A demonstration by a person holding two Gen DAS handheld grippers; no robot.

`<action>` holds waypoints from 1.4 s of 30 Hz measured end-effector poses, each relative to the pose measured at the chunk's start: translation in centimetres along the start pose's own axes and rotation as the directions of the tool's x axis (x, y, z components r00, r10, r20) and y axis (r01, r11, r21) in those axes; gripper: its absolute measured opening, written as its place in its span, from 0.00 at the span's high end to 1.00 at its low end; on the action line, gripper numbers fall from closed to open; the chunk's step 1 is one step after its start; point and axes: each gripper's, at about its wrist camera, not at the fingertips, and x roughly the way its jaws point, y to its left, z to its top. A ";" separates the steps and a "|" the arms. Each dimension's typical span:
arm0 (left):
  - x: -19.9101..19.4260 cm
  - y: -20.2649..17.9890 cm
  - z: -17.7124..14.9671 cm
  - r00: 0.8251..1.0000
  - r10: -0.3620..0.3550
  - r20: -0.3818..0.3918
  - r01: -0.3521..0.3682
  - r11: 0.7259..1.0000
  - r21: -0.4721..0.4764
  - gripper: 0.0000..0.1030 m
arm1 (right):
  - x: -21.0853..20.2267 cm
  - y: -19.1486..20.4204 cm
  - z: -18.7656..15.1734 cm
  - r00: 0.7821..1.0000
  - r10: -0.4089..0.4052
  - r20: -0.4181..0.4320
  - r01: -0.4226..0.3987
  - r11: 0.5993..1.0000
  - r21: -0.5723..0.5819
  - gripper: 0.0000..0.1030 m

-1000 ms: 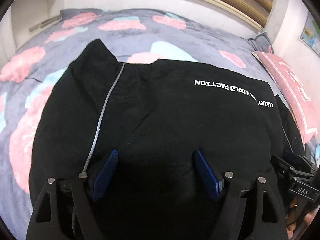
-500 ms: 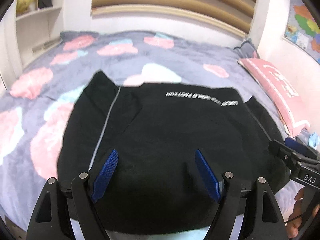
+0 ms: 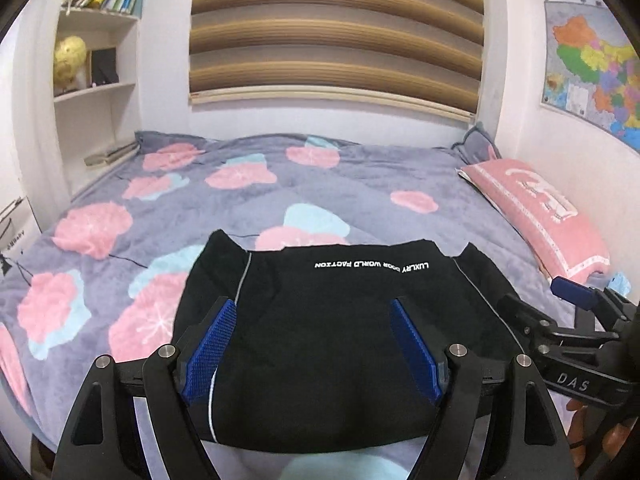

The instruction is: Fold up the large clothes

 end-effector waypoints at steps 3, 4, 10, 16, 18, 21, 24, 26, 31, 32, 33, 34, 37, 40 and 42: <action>-0.9 0.1 0.0 1.000 0.009 0.025 -0.009 1.000 -0.002 0.22 | -0.4 0.6 0.0 1.000 -0.004 -0.003 0.004 1.000 -0.018 0.10; -1.1 0.0 0.0 1.000 0.009 0.028 -0.009 1.000 -0.002 0.22 | -0.4 0.7 0.0 1.000 -0.007 -0.008 0.007 1.000 -0.026 0.10; -1.4 0.2 -0.2 1.000 -0.001 0.024 0.002 1.000 -0.018 0.22 | -0.3 1.4 -0.4 1.000 -0.007 -0.022 0.006 0.999 -0.033 0.10; -1.4 0.4 -0.4 1.000 -0.005 0.013 0.005 1.000 -0.019 0.22 | -0.1 1.8 -0.6 0.999 -0.008 -0.038 0.006 0.999 -0.046 0.10; -1.4 0.4 -0.4 1.000 -0.003 0.012 0.003 1.000 -0.017 0.22 | 0.0 1.8 -0.7 0.999 -0.003 -0.043 0.001 0.999 -0.047 0.10; -1.5 0.3 -0.5 1.000 -0.001 0.009 0.001 1.000 -0.013 0.22 | 0.0 1.7 -0.8 0.999 -0.001 -0.049 -0.001 0.999 -0.044 0.10; -1.4 0.3 -0.5 0.998 -0.060 -0.013 0.060 0.998 -0.024 0.22 | 0.0 1.5 -0.8 0.999 0.000 -0.052 -0.002 0.999 -0.041 0.10; -1.3 0.4 -0.5 0.992 -0.126 -0.030 0.124 0.991 -0.044 0.22 | 0.0 1.3 -0.8 0.998 0.004 -0.055 -0.006 0.999 -0.036 0.10; -1.2 0.3 -0.7 0.994 -0.102 -0.034 0.101 0.994 -0.033 0.22 | -0.1 1.3 -0.9 0.998 0.005 -0.056 -0.007 1.000 -0.029 0.10; -1.2 0.4 -0.7 0.995 -0.096 -0.035 0.095 0.995 -0.031 0.22 | -0.1 1.3 -0.9 0.998 0.005 -0.055 -0.007 1.000 -0.029 0.10; -1.2 0.4 -0.7 0.995 -0.095 -0.036 0.094 0.995 -0.033 0.22 | -0.1 1.3 -0.9 0.998 0.006 -0.057 -0.008 0.999 -0.031 0.10; -1.1 0.4 -0.7 0.994 -0.100 -0.039 0.098 0.994 -0.037 0.22 | -0.1 1.4 -1.0 0.998 0.005 -0.058 -0.007 0.999 -0.034 0.10; -0.6 0.5 -0.8 0.991 -0.120 -0.061 0.117 0.992 -0.052 0.22 | -0.2 1.7 -1.2 0.998 -0.001 -0.057 -0.002 0.999 -0.048 0.10; -0.1 0.5 -1.1 0.989 -0.120 -0.081 0.115 0.992 -0.058 0.22 | -0.2 1.8 -1.2 0.998 0.001 -0.059 -0.004 0.998 -0.058 0.10; 0.2 0.5 -1.2 0.990 -0.115 -0.087 0.110 0.992 -0.056 0.22 | -0.1 1.8 -1.2 0.998 0.000 -0.061 -0.004 0.998 -0.063 0.10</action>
